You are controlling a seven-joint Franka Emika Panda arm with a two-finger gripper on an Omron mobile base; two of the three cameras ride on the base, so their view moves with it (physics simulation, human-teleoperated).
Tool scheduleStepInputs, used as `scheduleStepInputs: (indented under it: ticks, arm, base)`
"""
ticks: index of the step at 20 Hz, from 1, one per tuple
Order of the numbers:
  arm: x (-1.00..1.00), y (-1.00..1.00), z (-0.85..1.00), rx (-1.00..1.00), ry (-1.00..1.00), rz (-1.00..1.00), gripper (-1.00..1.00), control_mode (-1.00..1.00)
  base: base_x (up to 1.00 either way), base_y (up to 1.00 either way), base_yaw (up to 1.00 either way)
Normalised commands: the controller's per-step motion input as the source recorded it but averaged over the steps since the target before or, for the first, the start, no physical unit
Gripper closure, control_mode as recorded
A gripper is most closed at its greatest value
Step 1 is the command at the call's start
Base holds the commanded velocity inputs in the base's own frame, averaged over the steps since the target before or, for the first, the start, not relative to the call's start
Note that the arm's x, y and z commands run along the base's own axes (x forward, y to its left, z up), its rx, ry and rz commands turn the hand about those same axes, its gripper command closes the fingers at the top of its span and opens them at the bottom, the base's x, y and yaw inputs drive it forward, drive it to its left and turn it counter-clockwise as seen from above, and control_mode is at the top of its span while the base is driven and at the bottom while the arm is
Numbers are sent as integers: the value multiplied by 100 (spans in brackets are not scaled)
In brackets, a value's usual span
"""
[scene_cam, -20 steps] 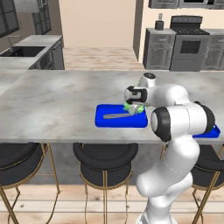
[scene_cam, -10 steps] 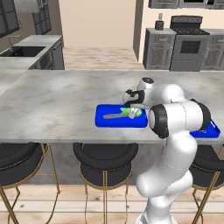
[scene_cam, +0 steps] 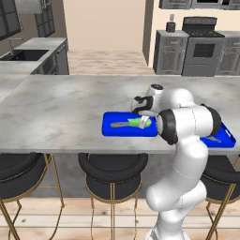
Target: Gather the garlic and corn from the fridge and place them on a tray on the dining counter. Then gather the steak and fish from the fridge and place them on the other tray.
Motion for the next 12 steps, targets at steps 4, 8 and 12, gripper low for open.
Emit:
scheduleStepInputs:
  ticks: [4,8,12]
  arm:
    - [34,-11,-11,0,4,4,100,-100]
    - [20,-11,-10,0,5,2,100,-100]
    - [14,-9,-20,0,5,1,100,-100]
  base:
    - [0,0,0]
    - [0,0,0]
    - [0,0,0]
